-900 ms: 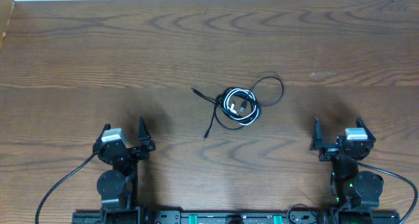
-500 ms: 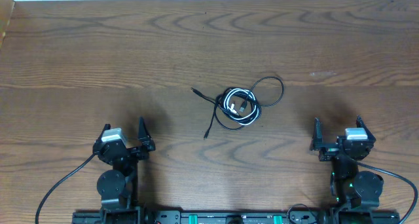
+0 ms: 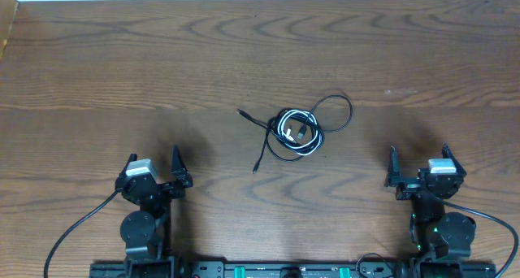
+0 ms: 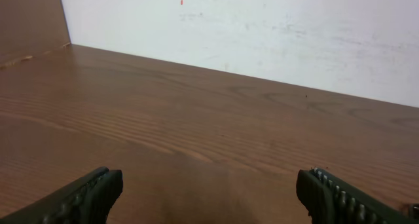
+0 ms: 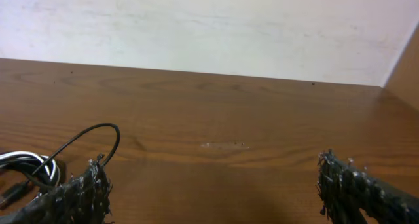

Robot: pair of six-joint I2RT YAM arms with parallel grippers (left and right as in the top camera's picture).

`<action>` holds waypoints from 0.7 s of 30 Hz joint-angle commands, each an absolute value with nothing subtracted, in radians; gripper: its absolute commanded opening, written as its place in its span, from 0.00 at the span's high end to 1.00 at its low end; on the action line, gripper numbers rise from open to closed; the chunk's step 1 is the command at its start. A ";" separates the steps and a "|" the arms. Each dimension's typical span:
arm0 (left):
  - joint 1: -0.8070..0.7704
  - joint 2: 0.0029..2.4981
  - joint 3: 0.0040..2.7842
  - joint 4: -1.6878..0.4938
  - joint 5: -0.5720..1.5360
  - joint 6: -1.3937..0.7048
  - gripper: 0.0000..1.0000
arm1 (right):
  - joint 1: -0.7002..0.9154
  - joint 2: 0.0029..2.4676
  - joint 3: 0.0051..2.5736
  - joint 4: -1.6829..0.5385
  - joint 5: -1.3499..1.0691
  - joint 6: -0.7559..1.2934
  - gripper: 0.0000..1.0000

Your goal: Untangle cables

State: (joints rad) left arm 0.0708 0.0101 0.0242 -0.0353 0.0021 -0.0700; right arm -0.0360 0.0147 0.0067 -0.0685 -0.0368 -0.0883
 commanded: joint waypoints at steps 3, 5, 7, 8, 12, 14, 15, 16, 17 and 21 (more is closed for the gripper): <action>0.068 0.005 0.004 -0.058 0.001 -0.057 0.08 | -0.040 0.007 0.005 -0.072 -0.036 -0.099 0.01; 0.068 0.005 0.004 -0.051 0.001 -0.056 0.08 | -0.040 0.007 0.005 -0.072 -0.036 -0.099 0.01; 0.068 0.005 0.004 -0.043 -0.031 -0.037 0.08 | -0.040 0.007 0.005 -0.072 -0.036 -0.099 0.01; 0.068 0.005 0.004 -0.032 -0.060 -0.034 0.08 | -0.040 0.007 0.005 -0.072 -0.036 -0.099 0.01; 0.068 0.005 0.004 0.115 0.010 -0.042 0.08 | -0.040 0.007 0.005 -0.072 -0.036 -0.099 0.01; 0.068 0.005 0.004 0.182 0.053 -0.041 0.08 | -0.040 0.007 0.005 -0.072 -0.036 -0.099 0.01; 0.068 0.005 0.004 0.204 0.072 -0.041 0.08 | -0.040 0.007 0.005 -0.072 -0.036 -0.099 0.01; 0.068 0.005 0.004 0.232 0.100 -0.041 0.08 | -0.040 0.007 0.005 -0.072 -0.036 -0.099 0.01; 0.068 0.005 0.004 0.249 0.121 -0.041 0.08 | -0.040 0.007 0.005 -0.072 -0.036 -0.099 0.01; 0.068 0.005 0.007 0.311 0.180 -0.041 0.08 | -0.040 0.007 0.005 -0.072 -0.036 -0.099 0.01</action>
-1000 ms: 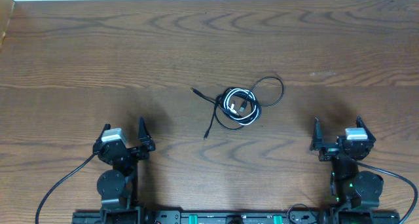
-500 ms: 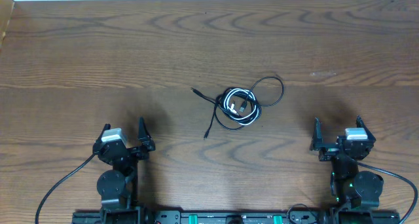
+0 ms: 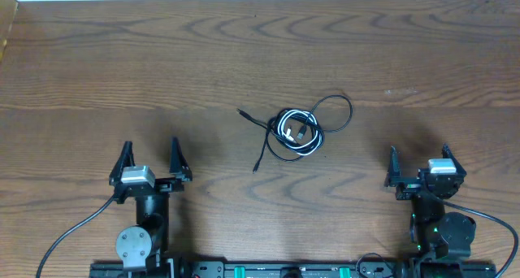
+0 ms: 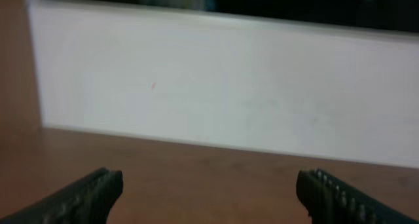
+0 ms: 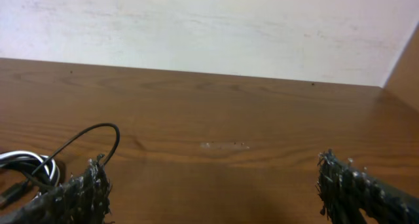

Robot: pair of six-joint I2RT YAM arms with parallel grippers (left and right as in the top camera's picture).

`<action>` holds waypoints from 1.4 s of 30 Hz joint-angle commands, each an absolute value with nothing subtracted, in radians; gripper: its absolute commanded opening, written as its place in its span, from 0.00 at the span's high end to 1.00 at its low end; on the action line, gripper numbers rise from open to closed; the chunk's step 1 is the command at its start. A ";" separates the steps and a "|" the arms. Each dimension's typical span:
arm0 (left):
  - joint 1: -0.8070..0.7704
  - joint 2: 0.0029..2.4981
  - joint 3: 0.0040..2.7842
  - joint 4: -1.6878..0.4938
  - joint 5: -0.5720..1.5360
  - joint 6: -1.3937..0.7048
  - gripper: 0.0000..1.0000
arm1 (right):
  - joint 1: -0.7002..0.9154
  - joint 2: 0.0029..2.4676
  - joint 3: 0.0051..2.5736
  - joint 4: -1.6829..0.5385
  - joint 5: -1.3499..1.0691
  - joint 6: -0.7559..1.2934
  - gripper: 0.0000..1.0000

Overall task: Untangle cables
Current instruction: 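Open left gripper and move it over the cable bundle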

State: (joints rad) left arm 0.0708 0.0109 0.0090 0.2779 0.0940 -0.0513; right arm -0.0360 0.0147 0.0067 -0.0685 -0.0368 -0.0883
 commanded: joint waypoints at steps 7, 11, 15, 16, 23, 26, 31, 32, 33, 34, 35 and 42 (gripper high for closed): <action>0.068 0.026 0.075 0.324 0.269 0.008 0.08 | -0.040 0.007 0.005 -0.072 -0.036 -0.099 0.01; 0.068 0.099 0.141 0.324 0.303 0.008 0.08 | -0.040 0.007 0.005 -0.072 -0.036 -0.099 0.01; 0.068 0.241 0.234 0.323 0.360 0.033 0.08 | -0.040 0.007 0.005 -0.072 -0.036 -0.099 0.01; 0.068 0.288 0.265 0.319 0.384 0.044 0.08 | -0.040 0.007 0.005 -0.072 -0.036 -0.099 0.01; 0.068 0.637 0.545 0.173 0.531 0.045 0.08 | -0.040 0.007 0.005 -0.072 -0.036 -0.099 0.01; 0.068 0.736 0.644 0.094 0.595 0.053 0.08 | -0.040 0.007 0.005 -0.072 -0.036 -0.099 0.01; 0.051 0.864 0.799 -0.041 0.618 0.057 0.08 | -0.040 0.007 0.005 -0.072 -0.036 -0.099 0.01; 0.042 0.883 0.825 -0.063 0.618 0.065 0.08 | -0.040 0.007 0.005 -0.072 -0.036 -0.099 0.01; 0.029 0.902 0.852 -0.086 0.618 0.084 0.08 | -0.040 0.007 0.005 -0.072 -0.036 -0.099 0.01; 0.015 0.915 0.873 -0.105 0.618 0.108 0.08 | -0.040 0.007 0.005 -0.072 -0.036 -0.099 0.01; -0.002 0.928 0.896 -0.125 0.617 0.136 0.08 | -0.040 0.007 0.005 -0.072 -0.036 -0.099 0.01; -0.154 0.994 0.970 -0.183 0.521 0.272 0.08 | -0.040 0.007 0.005 -0.072 -0.036 -0.099 0.01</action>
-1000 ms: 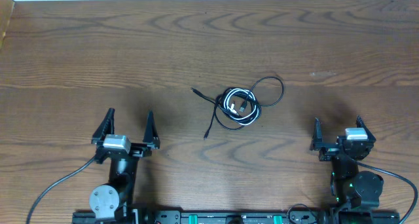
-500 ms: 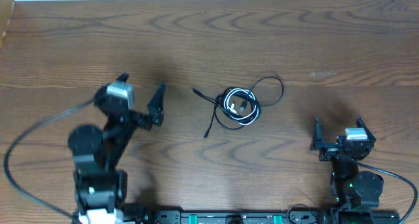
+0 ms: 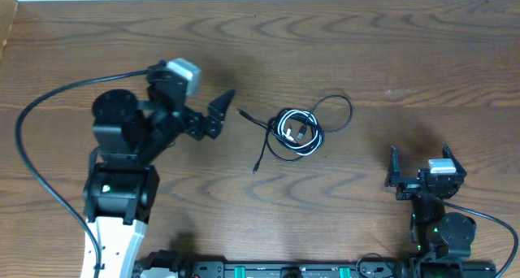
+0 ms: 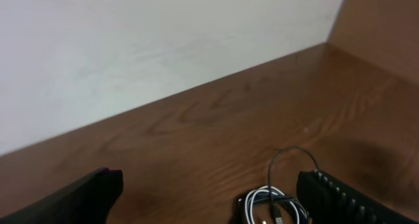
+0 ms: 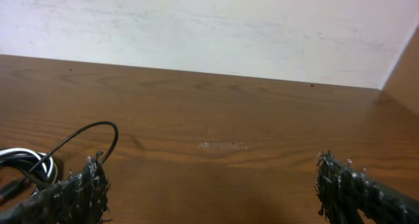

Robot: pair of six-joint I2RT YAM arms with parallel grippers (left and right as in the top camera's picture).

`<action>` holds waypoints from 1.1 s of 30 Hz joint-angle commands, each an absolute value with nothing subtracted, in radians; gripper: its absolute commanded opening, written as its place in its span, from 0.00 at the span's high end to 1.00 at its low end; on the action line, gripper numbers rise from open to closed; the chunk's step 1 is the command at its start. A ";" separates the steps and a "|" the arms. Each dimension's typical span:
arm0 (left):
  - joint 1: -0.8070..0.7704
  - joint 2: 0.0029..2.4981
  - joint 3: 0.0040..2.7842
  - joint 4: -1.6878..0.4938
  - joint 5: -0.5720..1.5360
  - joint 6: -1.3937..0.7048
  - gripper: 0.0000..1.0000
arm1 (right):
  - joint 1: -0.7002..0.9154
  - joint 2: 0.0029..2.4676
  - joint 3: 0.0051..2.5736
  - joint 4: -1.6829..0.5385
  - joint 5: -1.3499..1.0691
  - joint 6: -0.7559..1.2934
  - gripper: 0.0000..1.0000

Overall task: Untangle cables
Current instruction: 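Open left gripper and move it over the cable bundle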

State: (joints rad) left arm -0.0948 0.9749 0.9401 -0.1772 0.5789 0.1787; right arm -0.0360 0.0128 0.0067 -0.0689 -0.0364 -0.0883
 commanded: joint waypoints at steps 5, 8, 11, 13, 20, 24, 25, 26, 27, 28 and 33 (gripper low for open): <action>-0.280 1.032 0.970 -0.216 0.474 0.414 0.08 | -0.040 0.007 0.005 -0.072 -0.036 -0.099 0.01; -0.329 1.054 0.969 -0.224 0.474 0.433 0.08 | -0.040 0.007 0.005 -0.072 -0.036 -0.099 0.01; -0.348 1.065 0.969 -0.225 0.474 0.433 0.08 | -0.040 0.007 0.005 -0.072 -0.036 -0.099 0.01; -0.348 1.068 0.969 -0.231 0.479 0.433 0.08 | -0.040 0.007 0.005 -0.072 -0.036 -0.099 0.01; -0.348 1.077 0.969 -0.239 0.477 0.434 0.08 | -0.040 0.007 0.005 -0.072 -0.036 -0.099 0.01; -0.348 1.097 0.980 -0.243 0.476 0.433 0.08 | -0.040 0.007 0.005 -0.072 -0.036 -0.099 0.01; -0.348 1.107 0.991 -0.247 0.476 0.433 0.08 | -0.040 0.007 0.005 -0.072 -0.036 -0.099 0.01; -0.348 1.119 1.006 -0.259 0.476 0.433 0.08 | -0.040 0.007 0.005 -0.072 -0.036 -0.099 0.01; -0.348 1.134 1.025 -0.273 0.476 0.433 0.08 | -0.040 0.007 0.005 -0.072 -0.036 -0.099 0.01; -0.348 1.148 1.044 -0.287 0.474 0.434 0.08 | -0.040 0.007 0.006 -0.072 -0.036 -0.099 0.01; -0.364 1.258 1.192 -0.434 0.424 0.492 0.08 | -0.040 0.007 0.005 -0.072 -0.036 -0.099 0.01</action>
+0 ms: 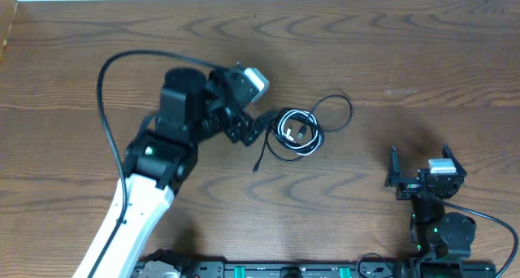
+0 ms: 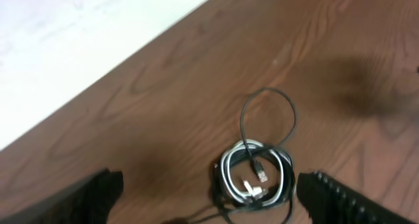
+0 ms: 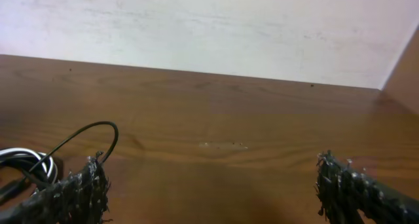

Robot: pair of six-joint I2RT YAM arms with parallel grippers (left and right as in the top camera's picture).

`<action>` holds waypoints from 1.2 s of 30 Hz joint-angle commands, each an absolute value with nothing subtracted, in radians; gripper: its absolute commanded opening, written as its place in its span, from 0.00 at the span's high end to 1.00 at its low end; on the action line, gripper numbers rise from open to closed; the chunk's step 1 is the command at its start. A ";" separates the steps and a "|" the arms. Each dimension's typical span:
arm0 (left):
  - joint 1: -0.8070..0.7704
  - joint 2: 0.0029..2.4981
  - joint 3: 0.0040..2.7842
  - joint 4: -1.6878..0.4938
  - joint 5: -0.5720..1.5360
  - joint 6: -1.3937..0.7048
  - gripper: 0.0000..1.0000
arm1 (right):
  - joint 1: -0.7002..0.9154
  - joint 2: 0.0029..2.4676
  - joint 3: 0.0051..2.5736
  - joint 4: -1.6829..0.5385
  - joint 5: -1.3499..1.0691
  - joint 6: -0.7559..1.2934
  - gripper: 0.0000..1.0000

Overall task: Untangle cables
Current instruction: 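Open left gripper and move it over the cable bundle, then lower left gripper onto the black and white cable bundle and grasp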

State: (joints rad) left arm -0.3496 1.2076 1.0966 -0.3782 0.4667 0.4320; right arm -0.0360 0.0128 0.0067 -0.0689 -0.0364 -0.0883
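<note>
A tangled bundle of black and white cables (image 1: 297,132) lies coiled near the middle of the table, with a thin black loop (image 1: 340,109) sticking out at its right. A loose black end (image 1: 258,158) trails toward the front. My left gripper (image 1: 253,128) hovers open just left of the bundle. In the left wrist view the coil (image 2: 255,179) sits between the spread fingers (image 2: 88,196), with USB plugs showing inside it. My right gripper (image 1: 419,161) stays open at the front right, holding nothing. Its wrist view catches the black loop (image 3: 91,136) at the left.
The wooden table (image 1: 422,58) ends at a white wall along the back. Raised wooden side boards stand at the far left (image 1: 6,26) and the right (image 3: 402,67). The left arm's own black cable (image 1: 122,62) arcs over the table behind it.
My left arm has moved right and nearer the bundle, with its gripper now right beside the coil's left edge and tilted down over it. The cables and the right arm have not moved.
Both arms were parked at the front with open grippers and the bundle lay untouched. The left wrist then turned to face the back wall. Later the left arm was stretched out left of the bundle, and now its open gripper is at the coil.
</note>
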 commanded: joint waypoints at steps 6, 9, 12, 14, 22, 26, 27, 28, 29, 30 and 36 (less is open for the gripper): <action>-0.442 1.373 1.317 -0.568 0.263 0.578 0.08 | -0.040 0.007 0.005 -0.072 -0.036 -0.099 0.01; -0.487 1.430 1.321 -0.577 0.192 0.584 0.08 | -0.040 0.007 0.005 -0.072 -0.036 -0.099 0.01; -0.509 1.478 1.320 -0.583 0.194 0.583 0.08 | -0.040 0.007 0.005 -0.072 -0.036 -0.099 0.01; -0.521 1.512 1.320 -0.583 0.194 0.583 0.08 | -0.040 0.007 0.005 -0.072 -0.036 -0.099 0.01; -0.523 1.589 1.320 -0.582 0.194 0.583 0.08 | -0.040 0.007 0.005 -0.072 -0.036 -0.099 0.01; -0.522 1.629 1.320 -0.562 0.194 0.583 0.07 | -0.040 0.007 0.005 -0.072 -0.036 -0.099 0.01; -0.522 1.640 1.320 -0.554 0.194 0.583 0.08 | -0.040 0.007 0.005 -0.072 -0.036 -0.099 0.01; -0.522 1.653 1.320 -0.543 0.194 0.583 0.07 | -0.040 0.007 0.005 -0.072 -0.036 -0.099 0.01; -0.522 1.668 1.320 -0.528 0.194 0.583 0.08 | -0.040 0.007 0.005 -0.072 -0.036 -0.099 0.01; -0.522 1.682 1.320 -0.511 0.194 0.583 0.07 | -0.040 0.007 0.005 -0.072 -0.036 -0.099 0.01; -0.522 1.775 1.320 -0.405 0.193 0.583 0.08 | -0.040 0.007 0.005 -0.072 -0.036 -0.099 0.01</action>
